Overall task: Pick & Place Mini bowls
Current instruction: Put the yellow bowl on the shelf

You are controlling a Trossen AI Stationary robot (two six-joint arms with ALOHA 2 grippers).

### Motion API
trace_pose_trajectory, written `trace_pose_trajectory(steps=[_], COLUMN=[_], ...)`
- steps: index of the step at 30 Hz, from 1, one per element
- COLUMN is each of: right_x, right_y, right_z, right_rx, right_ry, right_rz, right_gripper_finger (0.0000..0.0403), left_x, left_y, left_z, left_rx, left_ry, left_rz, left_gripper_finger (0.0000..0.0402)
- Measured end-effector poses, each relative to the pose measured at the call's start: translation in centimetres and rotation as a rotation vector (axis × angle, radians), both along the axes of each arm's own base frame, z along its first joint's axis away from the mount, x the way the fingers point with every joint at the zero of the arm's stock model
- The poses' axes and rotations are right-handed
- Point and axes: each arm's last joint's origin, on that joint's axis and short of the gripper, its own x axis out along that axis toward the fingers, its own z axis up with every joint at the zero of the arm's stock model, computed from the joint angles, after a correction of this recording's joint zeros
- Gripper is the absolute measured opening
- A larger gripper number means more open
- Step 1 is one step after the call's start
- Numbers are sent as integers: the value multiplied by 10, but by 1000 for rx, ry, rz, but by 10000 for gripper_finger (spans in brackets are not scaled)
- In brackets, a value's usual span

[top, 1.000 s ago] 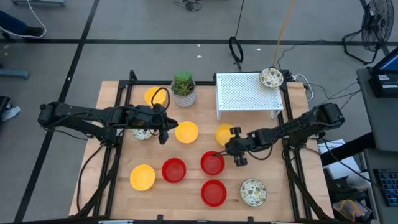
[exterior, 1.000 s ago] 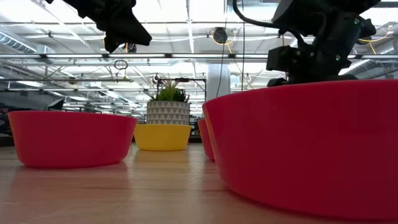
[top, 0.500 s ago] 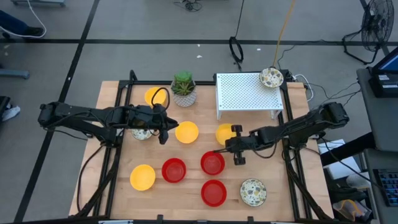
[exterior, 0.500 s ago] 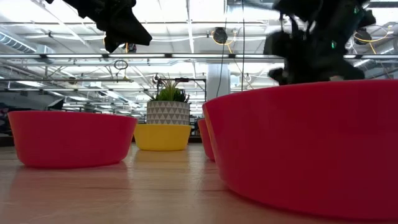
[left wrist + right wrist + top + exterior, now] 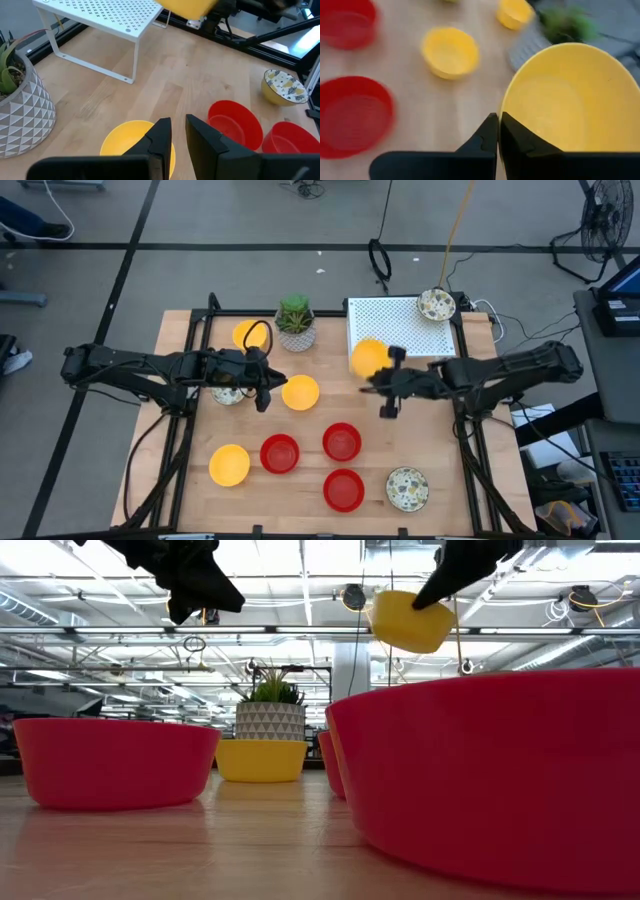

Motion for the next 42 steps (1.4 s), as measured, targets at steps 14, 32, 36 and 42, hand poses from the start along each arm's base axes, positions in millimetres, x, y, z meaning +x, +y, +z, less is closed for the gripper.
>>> trace_pose_trajectory(steps=[14, 32, 36, 42], right_x=[-23, -28, -29, -30], right_y=[-76, -94, -95, -95], right_z=[-15, -26, -29, -31], right_rx=[34, 115, 85, 87], right_ry=[240, 239, 254, 261], right_rz=[-404, -447, -469, -467], right_gripper_finger=[0, 0, 0, 15], left_x=[0, 0, 0, 0], left_y=[0, 0, 0, 0], left_z=[0, 0, 0, 0], left_rx=[0, -1, 0, -1], left_ry=[0, 0, 0, 0], left_rz=[0, -1, -1, -1], left_gripper_finger=[63, 63, 63, 63])
